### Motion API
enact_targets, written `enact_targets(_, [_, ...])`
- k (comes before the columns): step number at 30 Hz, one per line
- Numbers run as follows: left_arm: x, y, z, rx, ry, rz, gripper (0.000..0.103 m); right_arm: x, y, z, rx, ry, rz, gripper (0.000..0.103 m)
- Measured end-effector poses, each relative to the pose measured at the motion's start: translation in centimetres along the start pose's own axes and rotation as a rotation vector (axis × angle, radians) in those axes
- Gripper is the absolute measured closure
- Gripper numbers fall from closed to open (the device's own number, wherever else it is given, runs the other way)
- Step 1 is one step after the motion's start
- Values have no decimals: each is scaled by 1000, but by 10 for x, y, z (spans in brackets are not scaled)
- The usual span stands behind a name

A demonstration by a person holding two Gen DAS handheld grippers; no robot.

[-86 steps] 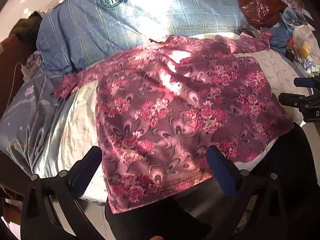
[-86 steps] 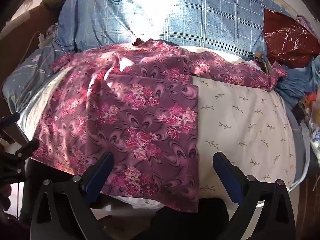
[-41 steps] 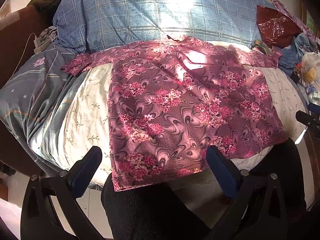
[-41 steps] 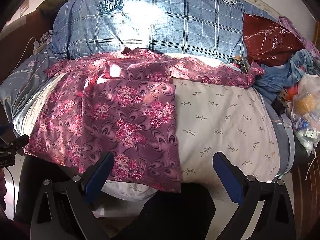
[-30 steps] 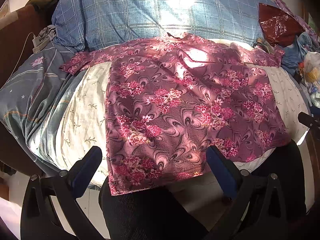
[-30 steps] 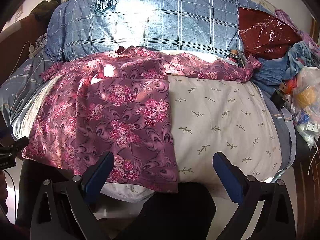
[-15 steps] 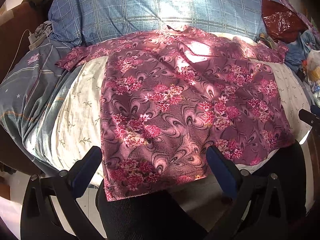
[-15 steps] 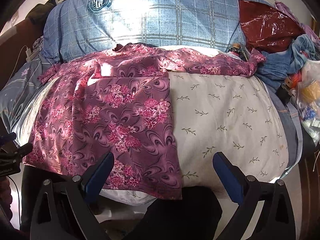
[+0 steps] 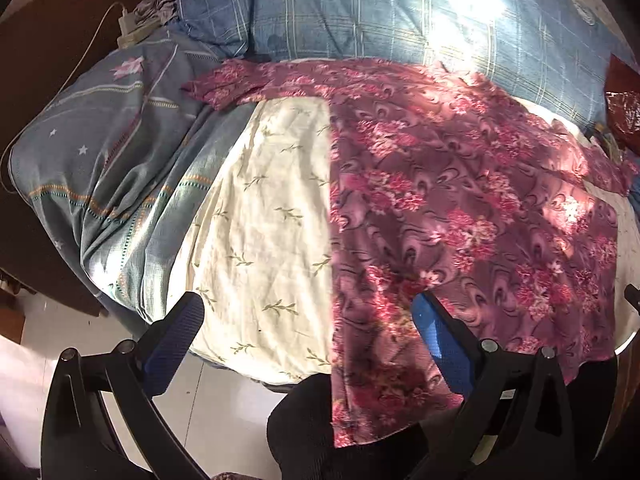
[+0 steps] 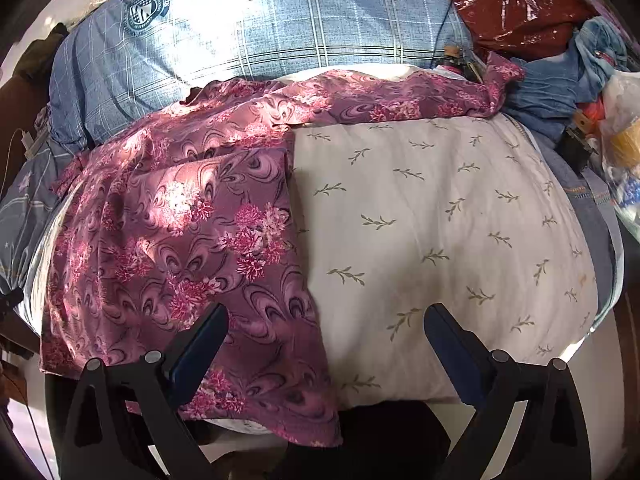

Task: Fold small clothes

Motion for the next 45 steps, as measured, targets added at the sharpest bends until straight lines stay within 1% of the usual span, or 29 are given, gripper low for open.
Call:
enact_targets(4, [-11, -5, -19, -59, 94, 8, 0, 4, 0, -14, 22, 15, 2, 5])
enact_targets(7, [-23, -14, -32, -78, 158, -21, 0, 6, -1, -29, 28, 40, 2, 5])
enact_targets(9, [-32, -21, -36, -109, 197, -40, 0, 5, 1, -38, 39, 56, 7, 5])
enact_targets(11, [-41, -30, -38, -176, 244, -46, 0, 1, 5, -46, 64, 79, 23, 11])
enact_targets(13, [-48, -38, -41, -271, 291, -20, 0, -2, 12, -50, 60, 82, 58, 19])
enact_targets(14, [-52, -42, -42, -331, 315, 9, 7, -3, 14, -50, 56, 70, 79, 31])
enact_targets(15, [-54, -45, -42, -365, 329, 25, 18, -4, 17, -48, 59, 51, 103, 43])
enact_targets(16, [-56, -49, -45, -362, 346, 21, 51, -4, 20, -47, 90, 45, 127, 75])
enact_targets(17, [-58, -51, -48, -309, 358, 1, 70, -5, 21, -47, 119, 52, 132, 98])
enact_targets(18, [-58, -52, -48, -299, 354, -4, 71, -5, 22, -47, 151, 65, 130, 99])
enact_targets(19, [-57, -51, -43, -314, 345, 3, 93, -5, 22, -43, 181, 60, 123, 99])
enact_targets(20, [-55, -48, -36, -347, 335, 11, 100, -4, 23, -36, 218, 52, 109, 99])
enact_targets(21, [-52, -43, -27, -358, 319, 26, 100, -3, 22, -26, 239, 11, 91, 99])
enact_targets(22, [-49, -34, -15, -361, 285, 38, 100, -2, 22, -9, 291, -12, 70, 100])
enact_targets(23, [-46, -27, -5, -354, 258, 43, 100, -4, 22, 4, 319, -31, 60, 100])
enact_targets(25, [-46, -8, 9, -309, 226, 45, 100, -8, 14, 26, 343, -46, 35, 100])
enact_targets(27, [-50, 4, 4, -296, 262, 65, 99, -21, 2, 23, 333, -7, 0, 100])
enact_targets(30, [-68, 6, -24, -221, 347, 54, 97, -35, -4, -10, 304, 91, -41, 99])
enact_targets(31, [-72, 4, -29, -210, 367, 51, 95, -37, -4, -22, 308, 133, -58, 99])
enact_targets(32, [-74, 5, -29, -210, 377, 57, 93, -37, -3, -27, 297, 152, -68, 98])
enact_targets(34, [-69, 10, -18, -216, 345, 63, 92, -28, 0, -23, 301, 146, -62, 94])
enact_targets(36, [-51, 16, 3, -178, 247, 32, 91, -7, -4, -8, 289, 85, -46, 93])
enact_targets(37, [-38, 19, 10, -158, 205, 10, 84, 1, -9, 0, 286, 53, -48, 92])
enact_targets(38, [-22, 18, 20, -130, 149, -14, 68, 17, -19, 7, 275, 8, -63, 90])
enact_targets(39, [-12, 14, 21, -118, 107, -29, 57, 36, -34, 13, 256, -43, -95, 87])
enact_targets(40, [1, 5, 26, -115, 57, -41, 42, 48, -45, 14, 238, -75, -122, 77])
enact_targets(41, [21, -1, 21, -126, 29, -51, 39, 63, -66, 16, 216, -120, -167, 70])
enact_targets(42, [33, -12, 19, -141, 14, -67, 39, 78, -83, 14, 195, -157, -213, 68])
enact_targets(45, [71, -62, 8, -212, 5, -114, 39, 115, -145, 6, 133, -241, -374, 68])
Point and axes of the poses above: each gripper's, at about its wrist camera, not at the fingertips, and z roughly against the way its jaws point, y to its left, x to its top, the point moved 4 cm from there along -z, roughly the way its jaws point, and after that the axes turned 10 degrees about x, right-handed, at the moved point
